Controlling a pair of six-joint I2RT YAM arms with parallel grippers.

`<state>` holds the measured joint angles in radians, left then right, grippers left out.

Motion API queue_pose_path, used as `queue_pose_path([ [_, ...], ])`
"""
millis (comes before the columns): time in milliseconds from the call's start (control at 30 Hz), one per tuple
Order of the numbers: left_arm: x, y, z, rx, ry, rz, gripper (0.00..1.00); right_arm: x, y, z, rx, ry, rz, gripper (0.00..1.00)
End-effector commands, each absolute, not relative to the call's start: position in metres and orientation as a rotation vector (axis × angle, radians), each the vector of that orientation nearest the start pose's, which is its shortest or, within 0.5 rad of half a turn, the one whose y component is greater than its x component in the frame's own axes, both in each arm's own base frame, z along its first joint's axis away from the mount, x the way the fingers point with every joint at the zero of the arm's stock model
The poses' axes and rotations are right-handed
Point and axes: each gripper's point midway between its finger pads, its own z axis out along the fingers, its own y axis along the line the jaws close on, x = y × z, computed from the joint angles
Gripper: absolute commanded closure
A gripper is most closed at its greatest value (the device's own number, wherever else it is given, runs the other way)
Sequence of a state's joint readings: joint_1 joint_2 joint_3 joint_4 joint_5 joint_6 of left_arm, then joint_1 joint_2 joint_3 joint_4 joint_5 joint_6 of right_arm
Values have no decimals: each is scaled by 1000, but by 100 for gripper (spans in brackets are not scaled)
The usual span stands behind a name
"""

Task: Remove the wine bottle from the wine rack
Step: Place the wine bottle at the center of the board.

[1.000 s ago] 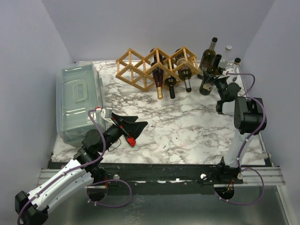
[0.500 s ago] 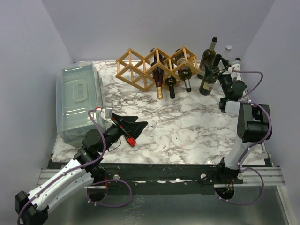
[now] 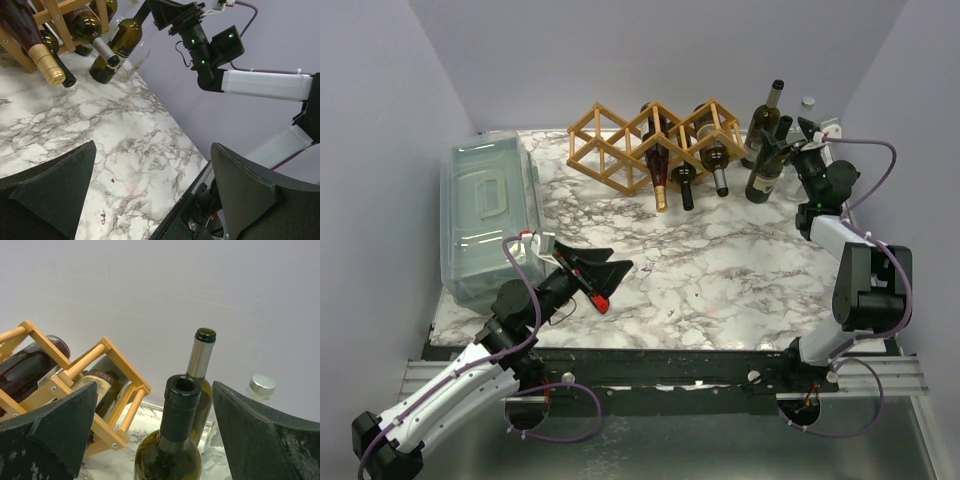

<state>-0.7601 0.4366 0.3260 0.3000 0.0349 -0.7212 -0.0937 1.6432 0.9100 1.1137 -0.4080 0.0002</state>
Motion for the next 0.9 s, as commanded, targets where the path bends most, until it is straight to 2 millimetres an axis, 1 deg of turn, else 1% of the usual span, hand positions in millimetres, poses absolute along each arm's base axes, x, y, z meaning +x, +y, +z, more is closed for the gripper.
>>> queue_pose_path([
  [0, 178, -222, 269, 82, 1520, -1265, 1, 493, 20, 331, -341, 1205, 149, 1],
  [167, 178, -226, 266, 100, 1551, -1264, 1, 487, 19, 336, -349, 1262, 177, 1],
  [367, 177, -227, 264, 114, 1569, -1260, 1, 479, 32, 339, -390, 1360, 272, 1],
  [667, 176, -226, 258, 115, 1590, -1250, 1, 466, 44, 359, -438, 1457, 351, 1],
  [867, 177, -226, 257, 115, 1597, -1240, 1, 448, 58, 372, -489, 1500, 445, 1],
])
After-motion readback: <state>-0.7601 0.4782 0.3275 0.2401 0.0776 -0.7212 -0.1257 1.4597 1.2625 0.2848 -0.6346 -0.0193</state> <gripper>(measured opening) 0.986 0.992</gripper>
